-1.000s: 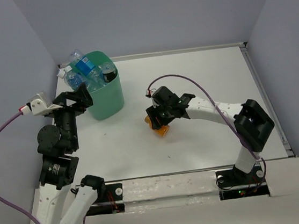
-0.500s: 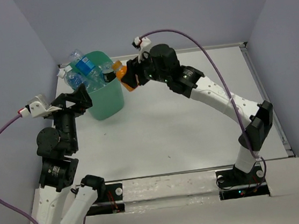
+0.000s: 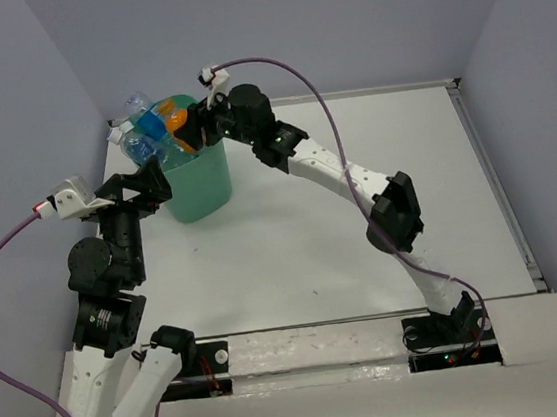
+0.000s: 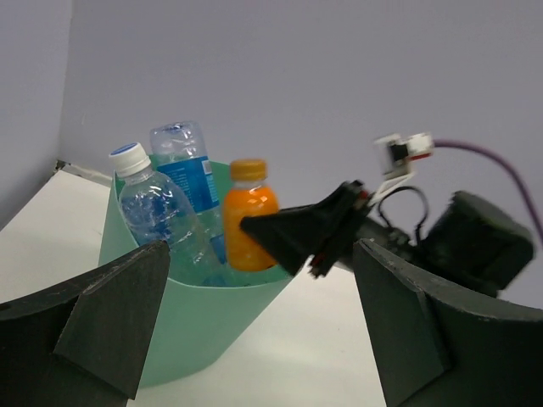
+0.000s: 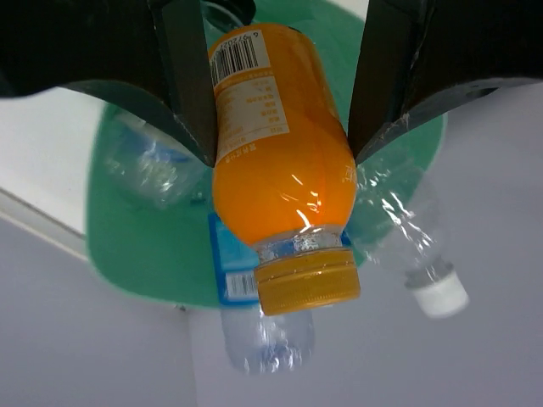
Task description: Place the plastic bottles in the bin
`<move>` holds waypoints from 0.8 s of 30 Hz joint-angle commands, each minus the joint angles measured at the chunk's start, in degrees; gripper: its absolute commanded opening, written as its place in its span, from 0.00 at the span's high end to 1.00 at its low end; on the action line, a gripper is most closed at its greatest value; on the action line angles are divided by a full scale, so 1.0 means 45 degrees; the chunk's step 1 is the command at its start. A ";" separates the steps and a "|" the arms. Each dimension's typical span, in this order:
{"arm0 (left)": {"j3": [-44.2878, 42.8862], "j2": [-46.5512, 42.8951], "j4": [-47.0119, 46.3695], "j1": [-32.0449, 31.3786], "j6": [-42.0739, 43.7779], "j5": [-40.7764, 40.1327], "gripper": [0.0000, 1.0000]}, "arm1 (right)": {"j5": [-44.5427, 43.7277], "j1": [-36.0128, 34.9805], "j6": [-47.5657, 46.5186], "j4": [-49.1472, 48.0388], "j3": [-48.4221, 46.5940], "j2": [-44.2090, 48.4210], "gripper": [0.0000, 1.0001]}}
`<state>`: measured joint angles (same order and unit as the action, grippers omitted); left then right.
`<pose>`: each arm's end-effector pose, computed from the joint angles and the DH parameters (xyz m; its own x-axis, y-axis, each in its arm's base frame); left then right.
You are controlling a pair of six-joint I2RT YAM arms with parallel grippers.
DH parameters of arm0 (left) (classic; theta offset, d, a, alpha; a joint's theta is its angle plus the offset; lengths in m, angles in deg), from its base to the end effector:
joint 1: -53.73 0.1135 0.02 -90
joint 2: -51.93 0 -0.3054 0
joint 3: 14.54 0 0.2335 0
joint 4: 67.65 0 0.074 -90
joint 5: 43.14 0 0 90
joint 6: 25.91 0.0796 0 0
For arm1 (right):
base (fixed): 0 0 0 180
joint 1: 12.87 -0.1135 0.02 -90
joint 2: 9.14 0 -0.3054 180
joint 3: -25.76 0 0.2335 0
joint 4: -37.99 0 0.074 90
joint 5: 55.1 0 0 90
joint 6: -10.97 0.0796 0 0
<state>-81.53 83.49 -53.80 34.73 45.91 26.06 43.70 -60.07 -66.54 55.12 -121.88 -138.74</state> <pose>0.0924 -0.0019 0.4633 0.3329 -0.4231 -0.8427 0.1010 0.9046 -0.4142 0.3915 0.4407 0.4235 -0.1688 0.1323 -0.9767 -0.8117 0.5435 0.2139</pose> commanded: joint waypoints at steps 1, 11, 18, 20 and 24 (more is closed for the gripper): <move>0.0073 -0.0058 -0.0629 0.0024 -0.0043 0.0149 0.01 | -0.0293 -0.0312 -0.0353 -0.1337 -0.0558 -0.1040 0.61; 0.0073 -0.0058 -0.0629 0.0044 -0.0004 0.0032 0.01 | -0.1155 -0.1053 -0.1682 -0.1884 0.0046 -0.0830 0.13; 0.0073 -0.0097 -0.0609 0.0063 0.0035 -0.0163 0.01 | -0.1193 -0.1445 -0.1859 -0.2430 0.0553 0.0535 0.02; 0.0073 -0.0116 -0.0590 0.0044 0.0074 -0.0261 0.01 | -0.1154 -0.1445 -0.1644 -0.2606 0.0768 0.0927 0.01; 0.0093 -0.0195 -0.0590 0.0044 0.0152 -0.0573 0.01 | -0.1173 -0.1445 -0.1409 -0.3113 0.1801 0.2195 0.01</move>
<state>-81.53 83.49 -53.80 34.73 45.93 25.25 38.35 -66.09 -73.75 48.30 -116.18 -137.78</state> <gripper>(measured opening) 0.989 0.987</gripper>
